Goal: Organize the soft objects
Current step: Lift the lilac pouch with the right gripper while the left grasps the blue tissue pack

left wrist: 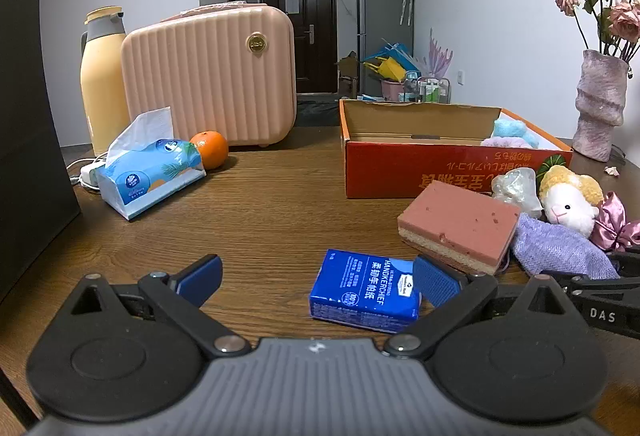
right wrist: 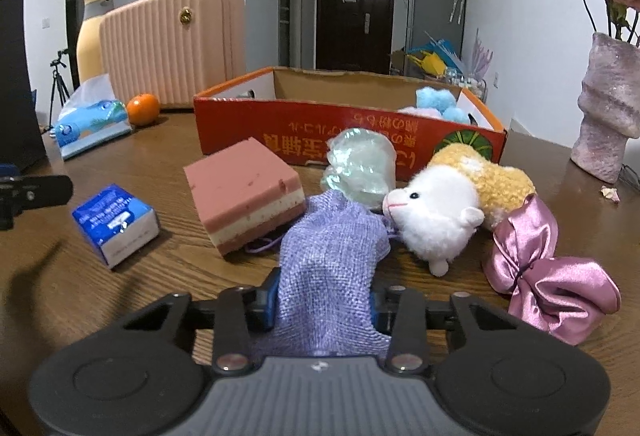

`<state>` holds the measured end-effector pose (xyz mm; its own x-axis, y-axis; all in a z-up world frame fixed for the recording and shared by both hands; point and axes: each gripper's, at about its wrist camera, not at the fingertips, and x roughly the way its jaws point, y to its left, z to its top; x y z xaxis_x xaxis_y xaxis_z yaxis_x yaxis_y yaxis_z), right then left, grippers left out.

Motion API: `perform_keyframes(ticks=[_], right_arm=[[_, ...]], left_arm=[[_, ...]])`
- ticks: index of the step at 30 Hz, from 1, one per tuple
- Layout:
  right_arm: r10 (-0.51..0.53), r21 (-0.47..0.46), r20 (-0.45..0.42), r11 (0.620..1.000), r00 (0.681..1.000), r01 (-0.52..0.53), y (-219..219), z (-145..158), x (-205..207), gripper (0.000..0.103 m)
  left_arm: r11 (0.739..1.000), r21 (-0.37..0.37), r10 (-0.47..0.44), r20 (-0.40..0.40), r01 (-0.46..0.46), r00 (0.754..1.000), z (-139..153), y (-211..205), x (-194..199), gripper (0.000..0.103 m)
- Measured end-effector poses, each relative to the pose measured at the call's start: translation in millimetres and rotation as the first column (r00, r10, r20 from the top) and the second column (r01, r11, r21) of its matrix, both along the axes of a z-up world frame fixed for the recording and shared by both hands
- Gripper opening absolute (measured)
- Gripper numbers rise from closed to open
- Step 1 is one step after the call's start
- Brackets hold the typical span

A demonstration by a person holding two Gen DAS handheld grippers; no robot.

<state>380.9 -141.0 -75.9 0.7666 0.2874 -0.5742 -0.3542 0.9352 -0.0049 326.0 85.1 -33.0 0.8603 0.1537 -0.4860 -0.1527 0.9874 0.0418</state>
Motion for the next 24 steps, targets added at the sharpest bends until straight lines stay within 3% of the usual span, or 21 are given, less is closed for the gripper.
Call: perform_keyframes(ticks=[12,24], right_arm=[[0.022,0.029,0.183,0.999,0.983,-0.028,-5.5,26.3,-27.2,0.032],[-0.049,0.074,0.220,0.997,0.974,0.033,-26.7,36.8,-24.4,0.032]], left_arm=[[1.000,0.003,0.009,-0.004,-0.009,1.000,-3.0,1.3,1.8,0.103],[1.000,0.012,-0.002,-0.018,0.002,1.000,-7.2,-1.9,6.1,0.103]])
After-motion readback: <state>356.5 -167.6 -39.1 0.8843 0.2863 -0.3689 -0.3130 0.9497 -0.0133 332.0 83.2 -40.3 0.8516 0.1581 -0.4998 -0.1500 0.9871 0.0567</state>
